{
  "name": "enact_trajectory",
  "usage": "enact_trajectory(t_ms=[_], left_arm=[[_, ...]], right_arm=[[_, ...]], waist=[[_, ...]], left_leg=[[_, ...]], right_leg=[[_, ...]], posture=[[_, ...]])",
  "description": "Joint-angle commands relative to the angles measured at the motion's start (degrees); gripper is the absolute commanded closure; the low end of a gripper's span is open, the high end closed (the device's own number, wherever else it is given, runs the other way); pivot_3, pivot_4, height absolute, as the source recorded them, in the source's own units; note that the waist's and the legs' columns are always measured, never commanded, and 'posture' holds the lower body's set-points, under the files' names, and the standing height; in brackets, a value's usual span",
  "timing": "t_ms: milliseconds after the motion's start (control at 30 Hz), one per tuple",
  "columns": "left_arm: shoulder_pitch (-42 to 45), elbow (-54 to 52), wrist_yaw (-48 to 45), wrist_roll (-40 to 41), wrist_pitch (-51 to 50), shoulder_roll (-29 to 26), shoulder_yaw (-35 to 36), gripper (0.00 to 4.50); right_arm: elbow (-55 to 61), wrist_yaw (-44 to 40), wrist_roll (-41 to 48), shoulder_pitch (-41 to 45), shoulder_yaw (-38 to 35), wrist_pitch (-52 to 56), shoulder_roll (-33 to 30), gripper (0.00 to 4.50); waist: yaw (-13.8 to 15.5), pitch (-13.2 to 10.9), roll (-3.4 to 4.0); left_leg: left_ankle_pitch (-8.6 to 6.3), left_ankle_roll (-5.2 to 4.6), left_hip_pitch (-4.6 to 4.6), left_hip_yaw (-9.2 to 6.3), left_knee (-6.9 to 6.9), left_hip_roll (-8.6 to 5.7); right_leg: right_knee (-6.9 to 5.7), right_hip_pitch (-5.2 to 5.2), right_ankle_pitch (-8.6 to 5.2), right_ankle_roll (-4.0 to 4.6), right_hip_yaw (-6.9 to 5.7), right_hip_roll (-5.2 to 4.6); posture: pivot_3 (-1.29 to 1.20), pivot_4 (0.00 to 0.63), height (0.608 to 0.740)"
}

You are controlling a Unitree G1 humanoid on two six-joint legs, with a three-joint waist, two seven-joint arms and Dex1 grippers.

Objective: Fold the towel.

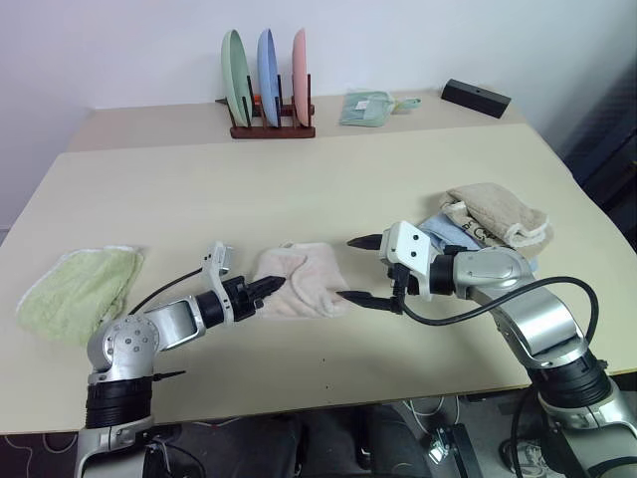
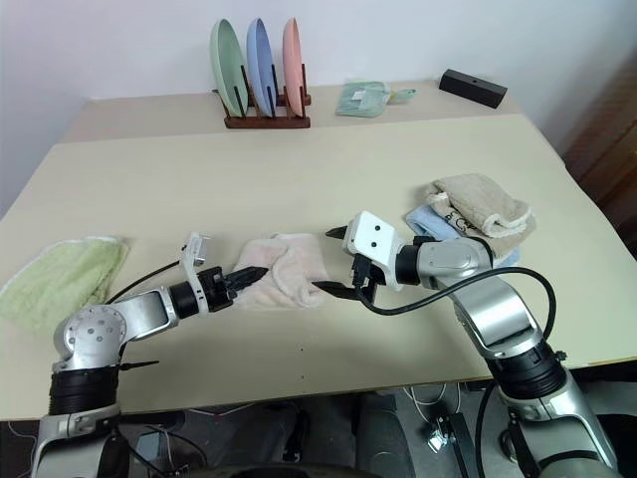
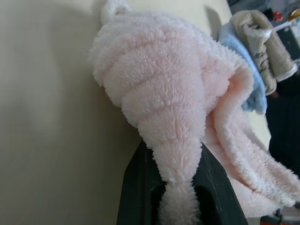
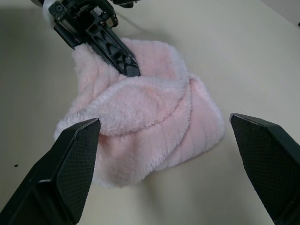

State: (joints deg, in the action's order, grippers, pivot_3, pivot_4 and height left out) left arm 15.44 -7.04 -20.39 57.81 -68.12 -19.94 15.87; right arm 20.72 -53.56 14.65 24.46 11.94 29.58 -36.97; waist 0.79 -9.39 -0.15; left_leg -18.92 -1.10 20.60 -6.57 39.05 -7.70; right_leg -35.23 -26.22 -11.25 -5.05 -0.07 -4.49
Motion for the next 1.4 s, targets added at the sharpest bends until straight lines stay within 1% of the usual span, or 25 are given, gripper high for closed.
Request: enact_trajectory(t_ms=[33,133,233,267,333,400,467,533,633,700,800,900,1000,1100,1233,1267,1300,1333,1400], left_arm=[[0.6,-4.1,0.3,1.5,4.4,0.3,4.0,4.45],[2.8,-4.5,3.1,1.1,10.7,1.2,8.9,4.45],[7.1,-4.5,13.8,2.3,21.1,0.7,22.3,4.45],[7.1,-5.1,16.2,3.4,23.3,0.3,26.1,4.45],[6.2,-6.2,19.5,4.2,26.8,0.0,30.7,4.45],[5.0,-7.0,22.6,4.7,29.6,-0.1,34.0,4.45],[1.2,-6.9,25.5,8.3,29.9,0.3,38.0,4.45],[-4.1,-7.3,27.3,8.8,29.0,1.1,38.1,4.45],[-10.0,-8.8,27.9,12.5,26.5,2.8,35.5,4.45],[-11.7,-9.8,28.9,14.4,28.9,4.8,36.2,4.45],[-14.5,-9.6,31.2,16.9,31.2,7.5,37.0,4.45],[-17.8,-10.0,30.5,15.8,33.2,8.9,35.5,4.45],[-17.8,-8.9,31.2,18.7,36.8,9.9,37.1,4.45],[-18.3,-8.6,30.3,21.1,39.2,9.2,37.7,3.37],[-19.3,-8.3,29.9,22.4,40.4,7.6,37.1,1.35],[-19.6,-8.3,29.9,22.9,40.6,7.3,36.9,0.95],[-19.9,-8.3,29.9,23.0,40.7,7.0,36.6,0.4],[-20.2,-8.3,29.8,23.1,40.9,6.7,36.4,0.02],[-20.8,-8.4,29.7,24.1,41.1,6.4,36.4,0.02]], right_arm=[[0.5,0.4,-0.5,0.2,-0.8,-1.4,-0.3,0.0],[-0.3,0.3,-1.2,0.4,-0.5,-2.2,-0.6,0.0],[-0.5,0.4,-1.2,0.5,-1.1,-2.6,-0.6,0.0],[-0.7,0.4,-1.3,0.5,-1.1,-2.8,-0.5,0.0],[-1.0,0.3,-1.4,0.4,-1.0,-3.2,-0.5,0.0],[-1.2,0.1,-1.5,0.4,-0.9,-3.6,-0.5,0.0],[-1.9,-0.5,-1.6,0.8,-0.8,-4.3,-0.4,0.0],[-2.8,-1.0,-1.7,1.4,-0.6,-4.9,-0.2,0.0],[-3.9,-1.7,-1.9,1.8,-0.2,-6.0,-0.1,0.0],[-4.4,-2.0,-2.1,1.9,-0.1,-6.6,-0.1,0.0],[-5.2,-2.1,-2.5,2.0,0.1,-7.4,0.0,0.0],[-5.4,-2.0,-2.7,2.1,0.2,-7.8,0.2,0.0],[-5.6,-2.0,-2.9,2.1,0.3,-8.1,0.3,0.0],[-5.6,-1.9,-3.1,2.0,0.4,-8.4,0.3,0.0],[-5.5,-1.8,-3.4,1.8,0.6,-8.6,0.5,0.0],[-5.5,-1.8,-3.4,1.8,0.6,-8.6,0.6,0.0],[-5.4,-1.7,-3.4,1.8,0.6,-8.5,0.7,0.0],[-5.4,-1.7,-3.5,1.8,0.6,-8.5,0.8,0.0],[-5.4,-1.7,-3.5,1.8,0.6,-8.6,0.8,0.0]], waist=[[0.0,0.0,-0.01],[0.1,0.0,-0.02],[0.0,-0.1,-0.14],[-0.2,-0.1,-0.16],[-0.5,-0.1,-0.15],[-0.2,-0.1,-0.15],[0.0,-0.1,-0.16],[0.1,0.0,-0.19],[0.8,0.0,-0.35],[1.5,0.0,-0.42],[1.6,0.0,-0.48],[1.4,0.0,-0.48],[1.5,0.0,-0.48],[1.5,0.0,-0.49],[1.5,0.0,-0.49],[1.5,0.0,-0.49],[1.5,0.0,-0.49],[1.5,0.0,-0.49],[1.5,0.0,-0.49]], left_leg=[[0.0,0.0,0.0,0.0,0.01,0.0],[0.0,0.0,0.0,0.0,0.01,0.0],[0.0,0.01,0.01,0.0,0.02,0.01],[0.01,0.04,0.03,0.0,0.03,0.04],[-0.05,0.14,-0.04,0.09,-0.02,0.09],[-0.08,0.15,-0.14,0.09,-0.11,0.08],[-0.09,0.14,-0.12,0.09,-0.07,0.06],[-0.1,0.11,-0.14,0.08,-0.01,0.05],[-0.11,0.09,-0.15,0.02,0.06,0.04],[-0.12,0.09,-0.18,0.01,0.1,0.04],[-0.12,0.09,-0.19,0.01,0.11,0.04],[-0.13,0.09,-0.21,0.03,0.08,0.05],[-0.12,0.09,-0.2,0.05,0.07,0.08],[-0.13,0.09,-0.21,0.05,0.08,0.08],[-0.13,0.09,-0.21,0.05,0.08,0.08],[-0.13,0.09,-0.21,0.05,0.08,0.08],[-0.13,0.09,-0.21,0.05,0.07,0.08],[-0.13,0.09,-0.21,0.05,0.08,0.08],[-0.13,0.09,-0.21,0.05,0.07,0.08]], right_leg=[[0.0,-0.01,0.0,0.0,0.0,0.0],[0.0,0.0,0.0,0.0,0.0,0.0],[0.0,-0.02,0.0,0.0,0.0,0.0],[0.0,-0.04,0.0,0.0,-0.01,0.03],[0.0,-0.11,0.0,0.01,-0.01,0.06],[0.02,-0.12,0.0,0.01,-0.01,0.06],[0.05,-0.09,0.0,0.01,-0.02,0.05],[0.05,-0.02,0.01,0.0,-0.03,0.05],[0.03,0.06,0.01,0.0,-0.06,0.04],[0.03,0.12,0.02,0.02,-0.07,0.04],[0.04,0.16,0.03,0.03,-0.09,0.03],[0.04,0.13,0.02,0.04,-0.08,0.04],[0.03,0.11,0.02,0.04,-0.08,0.05],[0.04,0.14,0.03,0.05,-0.08,0.05],[0.04,0.12,0.02,0.05,-0.08,0.05],[0.05,0.13,0.02,0.05,-0.08,0.05],[0.05,0.13,0.02,0.05,-0.08,0.05],[0.05,0.13,0.03,0.05,-0.08,0.06],[0.04,0.13,0.02,0.05,-0.08,0.06]], posture=[[0.0,0.15,0.737],[0.0,0.15,0.737],[0.0,0.15,0.737],[0.0,0.15,0.737],[0.0,0.15,0.737],[0.0,0.15,0.737],[0.0,0.15,0.737],[0.0,0.15,0.737],[0.0,0.15,0.737],[0.0,0.15,0.737],[0.0,0.15,0.737],[0.0,0.15,0.737],[0.0,0.15,0.737],[0.0,0.15,0.737],[0.0,0.15,0.737],[0.0,0.15,0.737],[0.0,0.15,0.737],[0.0,0.15,0.737],[0.0,0.15,0.737]])
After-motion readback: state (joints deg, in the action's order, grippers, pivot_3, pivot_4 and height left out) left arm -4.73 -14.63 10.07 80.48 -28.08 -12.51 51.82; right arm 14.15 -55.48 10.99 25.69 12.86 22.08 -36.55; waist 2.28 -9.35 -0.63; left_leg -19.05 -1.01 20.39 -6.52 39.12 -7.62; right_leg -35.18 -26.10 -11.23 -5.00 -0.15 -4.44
